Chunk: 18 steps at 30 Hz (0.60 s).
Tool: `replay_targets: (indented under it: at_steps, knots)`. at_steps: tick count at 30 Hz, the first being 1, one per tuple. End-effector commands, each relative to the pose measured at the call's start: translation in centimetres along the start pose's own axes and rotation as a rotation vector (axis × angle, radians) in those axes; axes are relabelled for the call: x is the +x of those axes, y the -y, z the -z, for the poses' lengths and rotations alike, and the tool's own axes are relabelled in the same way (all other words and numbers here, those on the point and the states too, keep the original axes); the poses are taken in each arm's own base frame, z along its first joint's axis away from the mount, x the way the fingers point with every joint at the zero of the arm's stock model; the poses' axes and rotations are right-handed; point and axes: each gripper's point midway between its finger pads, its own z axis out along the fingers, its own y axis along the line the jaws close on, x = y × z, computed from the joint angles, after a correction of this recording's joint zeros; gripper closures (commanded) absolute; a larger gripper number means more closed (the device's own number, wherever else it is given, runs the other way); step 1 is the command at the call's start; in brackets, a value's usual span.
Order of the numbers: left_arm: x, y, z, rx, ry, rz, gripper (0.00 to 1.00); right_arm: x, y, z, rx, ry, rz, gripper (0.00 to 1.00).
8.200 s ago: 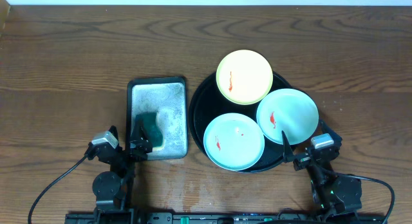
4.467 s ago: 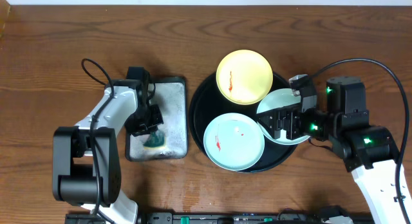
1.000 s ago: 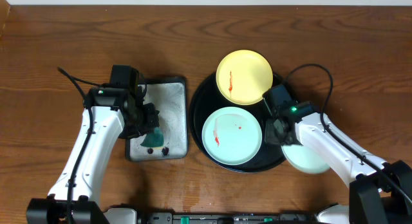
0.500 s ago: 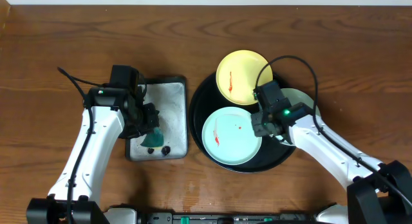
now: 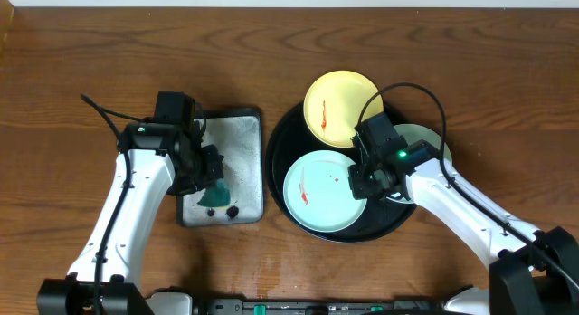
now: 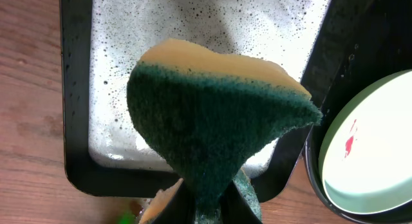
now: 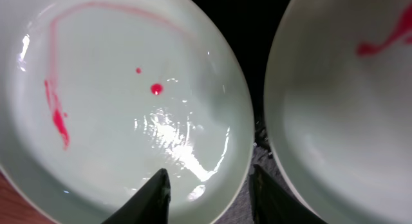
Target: Clean dirty plates on tray and stack at the side
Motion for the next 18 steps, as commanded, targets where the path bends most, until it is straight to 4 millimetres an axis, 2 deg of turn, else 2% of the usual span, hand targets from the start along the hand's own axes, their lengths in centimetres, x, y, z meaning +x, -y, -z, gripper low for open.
replay_targets:
  at_steps: [1,5,9,15,18]
  knots:
    - [-0.4,0.5,0.5,0.019,0.013,-0.023,0.92,0.5,-0.2,-0.6,0.006,-0.039,-0.119,0.64]
    - [-0.3,0.5,0.5,0.017,0.01,-0.022,0.92,2.1,1.2,-2.2,0.093,-0.117,-0.199,0.65]
    - [-0.3,0.5,0.5,0.018,0.011,-0.022,0.92,2.1,1.5,-3.5,0.101,-0.135,-0.212,0.67]
    - [-0.3,0.5,0.5,0.018,0.011,-0.023,0.93,-0.5,2.0,-4.3,0.126,-0.029,-0.205,0.8]
    - [-0.3,0.5,0.5,0.018,0.011,-0.022,0.93,-1.5,2.5,-4.3,0.158,0.023,-0.228,0.99]
